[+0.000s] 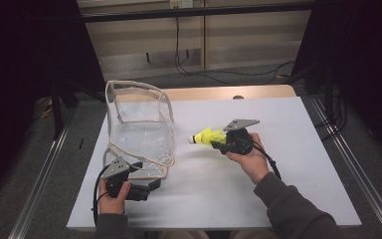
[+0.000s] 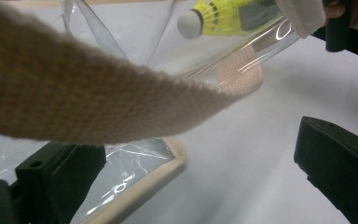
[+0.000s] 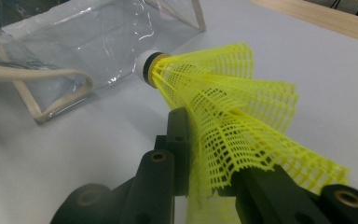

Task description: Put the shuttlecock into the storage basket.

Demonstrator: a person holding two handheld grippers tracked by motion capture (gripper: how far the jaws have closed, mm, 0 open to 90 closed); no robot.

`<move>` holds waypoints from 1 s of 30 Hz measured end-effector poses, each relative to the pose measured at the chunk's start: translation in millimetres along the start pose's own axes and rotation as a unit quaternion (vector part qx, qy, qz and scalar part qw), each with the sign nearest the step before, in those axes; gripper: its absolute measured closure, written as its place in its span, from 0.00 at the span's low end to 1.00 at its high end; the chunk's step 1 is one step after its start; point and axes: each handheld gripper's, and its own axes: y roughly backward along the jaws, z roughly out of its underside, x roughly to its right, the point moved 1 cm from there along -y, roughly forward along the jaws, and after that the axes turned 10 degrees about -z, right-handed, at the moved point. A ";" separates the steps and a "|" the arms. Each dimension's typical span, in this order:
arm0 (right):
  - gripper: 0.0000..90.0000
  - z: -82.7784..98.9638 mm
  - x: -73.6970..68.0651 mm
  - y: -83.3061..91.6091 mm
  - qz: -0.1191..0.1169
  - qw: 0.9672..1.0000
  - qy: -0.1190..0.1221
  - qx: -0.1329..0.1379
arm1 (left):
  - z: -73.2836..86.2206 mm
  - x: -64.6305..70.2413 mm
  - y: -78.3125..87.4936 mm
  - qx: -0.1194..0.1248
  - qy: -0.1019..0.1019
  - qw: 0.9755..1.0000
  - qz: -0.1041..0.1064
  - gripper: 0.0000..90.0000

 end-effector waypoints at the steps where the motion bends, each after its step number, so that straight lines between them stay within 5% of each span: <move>1: 0.89 -2.1 -0.8 1.5 -0.002 1.000 0.000 0.001 | 0.0 0.0 0.2 0.000 0.001 1.000 0.000 0.02; 30: 0.91 -56.5 -16.1 17.4 -0.044 0.999 0.024 -0.001 | 0.1 0.1 1.2 0.004 0.003 1.000 0.001 0.02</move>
